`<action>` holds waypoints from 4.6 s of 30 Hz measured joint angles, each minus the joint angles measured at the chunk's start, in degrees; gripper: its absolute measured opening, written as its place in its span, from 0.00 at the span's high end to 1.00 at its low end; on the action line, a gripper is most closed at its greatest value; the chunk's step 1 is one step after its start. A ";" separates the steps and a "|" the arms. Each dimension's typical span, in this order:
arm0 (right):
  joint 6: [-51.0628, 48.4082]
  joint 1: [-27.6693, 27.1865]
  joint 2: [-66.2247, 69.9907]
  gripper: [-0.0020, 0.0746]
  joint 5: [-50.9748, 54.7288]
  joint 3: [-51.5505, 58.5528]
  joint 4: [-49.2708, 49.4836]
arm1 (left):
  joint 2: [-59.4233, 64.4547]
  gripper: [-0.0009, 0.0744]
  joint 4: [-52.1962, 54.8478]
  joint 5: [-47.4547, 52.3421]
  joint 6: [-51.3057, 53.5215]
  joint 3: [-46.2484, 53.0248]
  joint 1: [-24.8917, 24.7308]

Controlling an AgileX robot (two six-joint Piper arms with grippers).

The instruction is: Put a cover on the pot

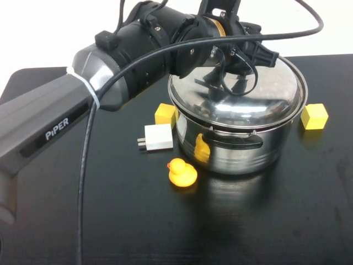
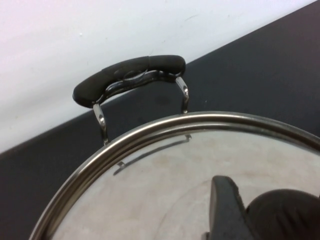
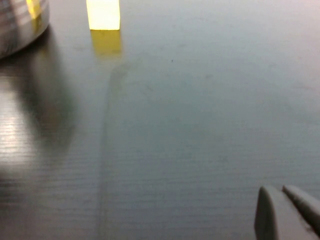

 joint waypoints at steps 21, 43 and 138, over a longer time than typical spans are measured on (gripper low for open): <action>0.18 0.00 0.00 0.98 0.00 0.00 0.00 | -0.53 0.57 0.26 -2.65 -0.10 0.40 0.00; 0.18 0.00 0.00 0.98 0.00 0.00 0.00 | -0.86 0.57 2.80 -10.28 -0.35 6.37 0.00; 0.18 0.00 0.00 0.98 0.00 0.00 0.00 | -88.11 0.99 22.64 -7.09 -24.11 79.44 -0.42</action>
